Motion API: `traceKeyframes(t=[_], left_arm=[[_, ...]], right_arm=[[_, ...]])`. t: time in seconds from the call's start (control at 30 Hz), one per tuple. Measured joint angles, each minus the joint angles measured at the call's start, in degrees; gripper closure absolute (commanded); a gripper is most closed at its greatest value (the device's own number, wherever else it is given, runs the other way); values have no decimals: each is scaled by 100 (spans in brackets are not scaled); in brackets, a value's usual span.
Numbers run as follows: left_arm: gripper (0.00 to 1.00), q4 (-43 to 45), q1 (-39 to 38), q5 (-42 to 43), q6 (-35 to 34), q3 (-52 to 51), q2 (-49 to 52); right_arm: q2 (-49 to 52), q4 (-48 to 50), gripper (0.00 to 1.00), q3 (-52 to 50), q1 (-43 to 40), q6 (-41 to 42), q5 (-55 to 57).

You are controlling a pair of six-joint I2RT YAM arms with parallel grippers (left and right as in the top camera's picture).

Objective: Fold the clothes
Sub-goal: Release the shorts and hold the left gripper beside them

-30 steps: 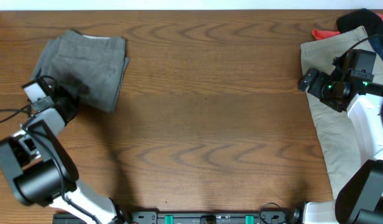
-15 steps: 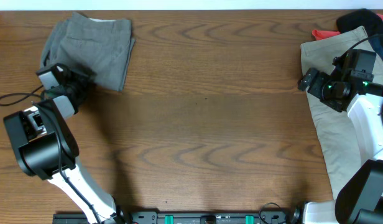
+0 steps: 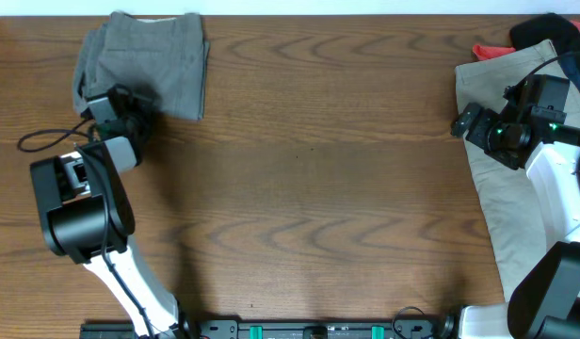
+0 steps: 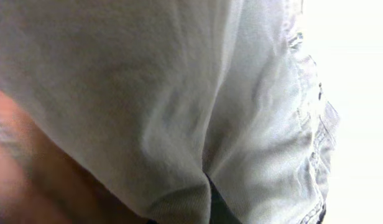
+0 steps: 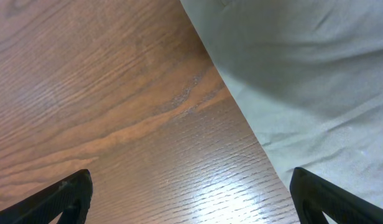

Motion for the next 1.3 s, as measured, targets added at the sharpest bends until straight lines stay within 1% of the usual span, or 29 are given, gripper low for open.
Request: traceKeyframes(t=[0.17,0.3,0.53,0.57,0.6,0.63,0.67,0.7,0.73,0.8,0.9,1.07,1.1,1.2,1.27,1.3], left_arm=[[94,415,-162,-332,-11,0,55],[94,793,-195,-437,-17,0,140],[94,852,-210,-636,-28,0,289],[83,859,-212,-651,-28,0,289],[53,861,-216,-654,0,0,289],[32,863,-216,-647,-7,0,289],[19,868,-216,-654,-42,0,289],[14,866,-216,-634,-48,0,289],[12,931,-216,-581,-48,0,289],[10,973,-227,-494,-66,94,275],[10,807,-225,-374,-68,155,232],[11,-70,-221,-258,-44,157,-116],[14,-275,-221,-251,-11,146,-210],[31,-994,-221,-284,94,116,-595],[35,-1482,-221,-380,186,109,-955],[34,-1694,-221,-422,208,105,-1152]], right_arm=[[0,2,1,0,0,0,-2],[-2,2,1,0,0,0,0],[0,2,1,0,0,0,-2],[0,0,1,0,0,0,-2],[0,2,1,0,0,0,0],[-2,2,1,0,0,2,0],[-2,0,1,0,0,2,-2],[0,2,1,0,0,2,-2],[-2,2,1,0,0,0,0],[0,2,1,0,0,0,-2],[0,2,1,0,0,0,-2],[0,0,1,0,0,0,0],[-2,0,1,0,0,0,0],[-2,2,1,0,0,0,-2],[0,0,1,0,0,0,0],[0,2,1,0,0,0,-2]])
